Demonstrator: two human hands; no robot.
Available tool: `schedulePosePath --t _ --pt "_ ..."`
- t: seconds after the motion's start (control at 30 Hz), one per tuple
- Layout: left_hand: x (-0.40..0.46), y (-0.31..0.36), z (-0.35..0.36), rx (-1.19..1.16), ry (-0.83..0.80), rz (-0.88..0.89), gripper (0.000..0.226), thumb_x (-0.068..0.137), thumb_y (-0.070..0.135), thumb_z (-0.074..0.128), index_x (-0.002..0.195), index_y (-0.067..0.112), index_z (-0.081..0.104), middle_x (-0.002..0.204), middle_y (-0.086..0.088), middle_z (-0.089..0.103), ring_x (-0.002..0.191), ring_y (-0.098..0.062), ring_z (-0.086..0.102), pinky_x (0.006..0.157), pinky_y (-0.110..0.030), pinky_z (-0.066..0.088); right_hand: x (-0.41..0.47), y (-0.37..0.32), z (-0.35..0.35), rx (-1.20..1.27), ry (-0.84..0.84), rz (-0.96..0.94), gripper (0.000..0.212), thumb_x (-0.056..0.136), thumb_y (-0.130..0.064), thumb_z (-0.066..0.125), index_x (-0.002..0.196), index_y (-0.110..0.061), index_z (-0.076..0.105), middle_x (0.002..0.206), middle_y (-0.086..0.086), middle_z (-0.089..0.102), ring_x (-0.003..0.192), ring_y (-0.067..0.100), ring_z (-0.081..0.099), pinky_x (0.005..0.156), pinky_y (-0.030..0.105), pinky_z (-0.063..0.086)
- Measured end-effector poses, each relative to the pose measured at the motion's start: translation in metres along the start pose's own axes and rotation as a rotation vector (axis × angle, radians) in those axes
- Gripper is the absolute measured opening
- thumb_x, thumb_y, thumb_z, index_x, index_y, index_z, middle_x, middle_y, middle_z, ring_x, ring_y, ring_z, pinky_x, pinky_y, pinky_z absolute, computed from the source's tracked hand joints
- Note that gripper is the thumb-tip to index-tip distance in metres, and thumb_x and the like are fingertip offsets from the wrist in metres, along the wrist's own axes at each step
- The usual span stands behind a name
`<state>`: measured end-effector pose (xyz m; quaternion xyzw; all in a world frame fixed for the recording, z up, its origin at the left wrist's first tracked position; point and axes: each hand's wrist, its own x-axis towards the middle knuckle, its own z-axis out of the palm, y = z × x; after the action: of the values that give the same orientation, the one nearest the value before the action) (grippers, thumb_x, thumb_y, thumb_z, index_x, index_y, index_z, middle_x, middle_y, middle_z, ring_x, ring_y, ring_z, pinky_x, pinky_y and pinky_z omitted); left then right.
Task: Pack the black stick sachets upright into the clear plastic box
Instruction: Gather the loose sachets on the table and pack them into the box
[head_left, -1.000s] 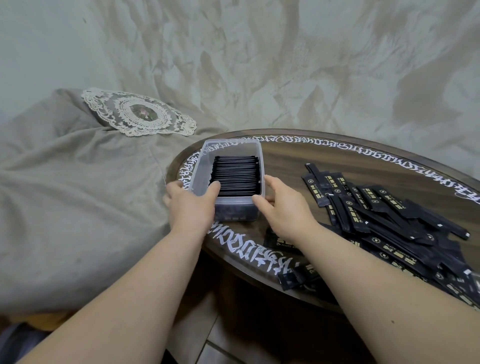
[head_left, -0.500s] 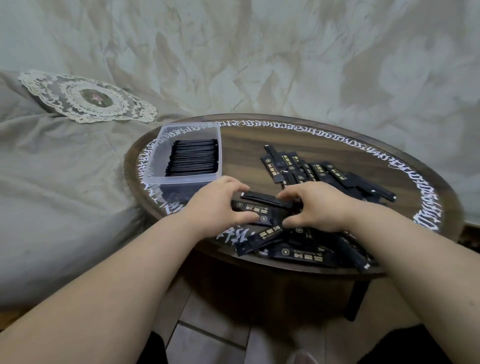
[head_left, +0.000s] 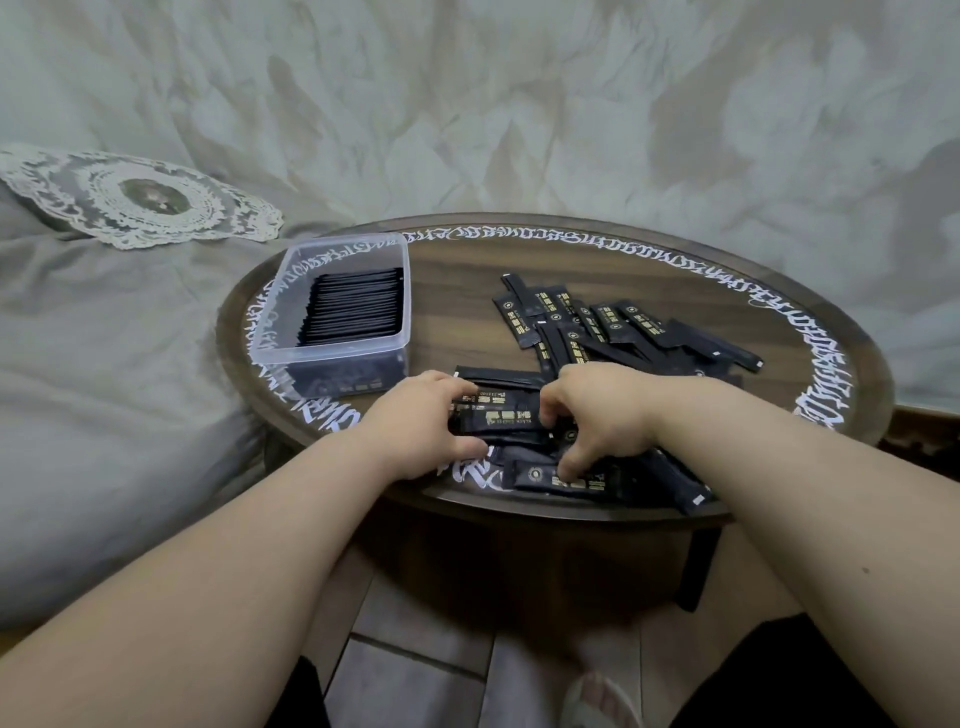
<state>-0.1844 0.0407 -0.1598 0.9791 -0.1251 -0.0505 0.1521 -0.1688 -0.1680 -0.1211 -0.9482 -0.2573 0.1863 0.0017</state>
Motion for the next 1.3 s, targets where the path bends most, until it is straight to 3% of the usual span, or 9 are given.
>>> schedulePosePath --t 0.2,0.33,0.4,0.47,0.57,0.73,0.93,1.07,1.3 --pt "0.004 0.0 0.001 -0.054 -0.014 -0.028 0.067 0.083 0.032 0.067 0.144 0.026 0.04 0.146 0.002 0.039 0.129 -0.017 0.044 0.102 -0.023 0.034 0.015 0.0 0.008 0.099 0.213 -0.018 0.044 0.072 -0.048 0.077 0.107 -0.023 0.066 0.096 -0.006 0.05 0.097 0.019 0.056 0.082 0.03 0.047" --pt "0.002 0.001 -0.005 -0.138 -0.058 -0.011 0.065 0.086 0.022 0.058 0.146 0.026 0.034 0.151 0.003 0.034 0.122 -0.016 0.048 0.094 -0.019 0.034 0.006 0.004 0.0 0.148 0.171 -0.029 0.042 0.069 -0.049 0.078 0.099 -0.023 0.067 0.086 -0.012 0.049 0.092 0.014 0.054 0.077 0.027 0.044" --pt "0.002 0.001 -0.005 -0.181 -0.068 -0.004 0.065 0.086 0.025 0.059 0.147 0.027 0.034 0.151 0.003 0.033 0.117 -0.015 0.049 0.092 -0.018 0.034 0.003 0.005 -0.001 0.096 0.079 -0.029 0.045 0.067 -0.048 0.08 0.101 -0.023 0.065 0.085 -0.014 0.047 0.093 0.015 0.054 0.079 0.028 0.046" --pt "0.001 0.002 -0.001 -0.196 -0.075 0.017 0.073 0.083 0.035 0.067 0.147 0.026 0.033 0.15 0.003 0.035 0.127 -0.013 0.044 0.099 -0.017 0.031 0.006 0.003 0.004 0.05 0.074 -0.031 0.045 0.067 -0.046 0.08 0.103 -0.025 0.064 0.086 -0.013 0.046 0.092 0.016 0.053 0.08 0.029 0.047" --pt "0.002 0.003 0.009 -0.144 -0.042 0.069 0.09 0.074 0.05 0.075 0.148 0.025 0.031 0.146 0.001 0.038 0.133 -0.013 0.038 0.109 -0.024 0.029 0.017 -0.002 0.013 0.031 0.247 -0.034 0.036 0.071 -0.044 0.076 0.099 -0.025 0.063 0.092 -0.007 0.047 0.093 0.019 0.053 0.08 0.033 0.047" --pt "0.008 0.004 0.014 0.017 0.068 0.059 0.075 0.081 0.058 0.063 0.146 0.038 0.031 0.137 0.001 0.044 0.127 -0.02 0.038 0.106 -0.041 0.036 0.02 0.0 0.014 0.086 0.383 0.024 0.035 0.072 -0.046 0.075 0.092 -0.022 0.06 0.092 -0.005 0.052 0.091 0.019 0.056 0.079 0.034 0.048" --pt "0.012 0.004 0.011 0.18 0.091 0.085 0.059 0.091 0.057 0.049 0.145 0.034 0.037 0.129 0.002 0.046 0.119 -0.019 0.041 0.097 -0.032 0.038 0.015 0.009 0.017 0.041 0.278 -0.038 0.074 0.065 -0.054 0.077 0.13 -0.03 0.049 0.124 -0.006 0.049 0.111 0.018 0.042 0.097 0.039 0.041" --pt "0.013 0.005 0.01 0.204 0.107 0.094 0.058 0.093 0.056 0.046 0.145 0.032 0.037 0.128 0.001 0.047 0.117 -0.02 0.042 0.096 -0.033 0.04 0.02 0.005 0.018 0.013 0.291 -0.043 0.067 0.076 -0.05 0.07 0.136 -0.03 0.048 0.128 -0.008 0.053 0.114 0.019 0.038 0.096 0.042 0.042" --pt "0.013 0.006 0.01 0.22 0.103 0.083 0.056 0.094 0.051 0.048 0.145 0.031 0.036 0.129 -0.001 0.049 0.119 -0.021 0.046 0.095 -0.037 0.044 0.024 0.002 0.023 0.033 0.348 -0.055 0.058 0.082 -0.048 0.065 0.135 -0.029 0.05 0.126 -0.01 0.058 0.119 0.017 0.038 0.093 0.032 0.041"
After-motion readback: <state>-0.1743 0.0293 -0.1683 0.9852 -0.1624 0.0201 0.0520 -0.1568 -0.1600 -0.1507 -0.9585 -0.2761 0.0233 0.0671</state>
